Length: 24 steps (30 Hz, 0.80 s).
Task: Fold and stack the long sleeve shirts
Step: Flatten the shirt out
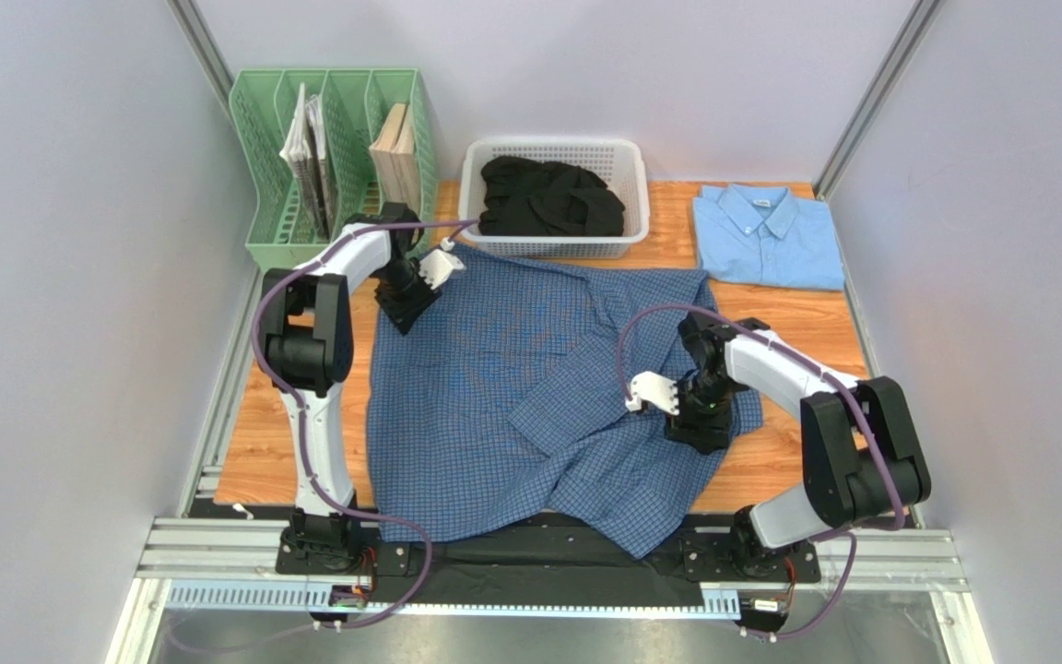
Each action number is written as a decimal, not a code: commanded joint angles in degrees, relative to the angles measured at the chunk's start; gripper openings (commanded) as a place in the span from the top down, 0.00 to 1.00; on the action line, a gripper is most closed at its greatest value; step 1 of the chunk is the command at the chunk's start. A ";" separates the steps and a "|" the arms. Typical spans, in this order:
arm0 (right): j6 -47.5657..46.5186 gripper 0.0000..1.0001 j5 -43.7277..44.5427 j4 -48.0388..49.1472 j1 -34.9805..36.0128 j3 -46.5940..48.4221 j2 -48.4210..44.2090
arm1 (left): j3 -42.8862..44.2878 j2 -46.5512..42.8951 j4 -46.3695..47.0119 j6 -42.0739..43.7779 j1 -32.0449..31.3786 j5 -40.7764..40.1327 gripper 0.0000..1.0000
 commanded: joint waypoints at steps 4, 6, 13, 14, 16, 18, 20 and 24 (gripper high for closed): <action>-0.25 0.17 -14.87 -11.32 2.41 8.19 -14.50 | -1.58 -2.00 0.01 -1.09 -0.03 1.28 0.48; 2.03 0.16 -15.49 -10.62 9.78 7.23 -18.28 | -1.32 -2.00 0.09 -1.44 -0.03 1.89 0.46; 14.76 0.16 -12.69 -4.57 36.68 1.34 -19.10 | -1.84 -1.56 -0.26 -1.79 -0.03 1.80 0.43; 15.75 0.16 -11.81 -3.42 41.05 0.46 -18.22 | -1.93 -1.47 -0.26 -1.79 -0.03 1.80 0.43; 17.51 0.16 -11.18 -1.83 43.72 0.37 -14.90 | -2.19 -1.47 0.00 -1.88 -0.03 1.89 0.43; 19.79 0.16 -11.01 -0.69 46.10 1.24 -12.60 | -2.37 -1.30 0.27 -1.79 -0.03 1.80 0.43; 21.46 0.16 -10.83 0.10 47.85 1.77 -10.22 | -2.46 -1.12 0.36 -1.70 -0.03 1.72 0.43; 24.10 0.23 -13.46 -0.07 51.63 4.22 -8.46 | -2.20 -0.68 0.62 -1.62 0.06 1.36 0.43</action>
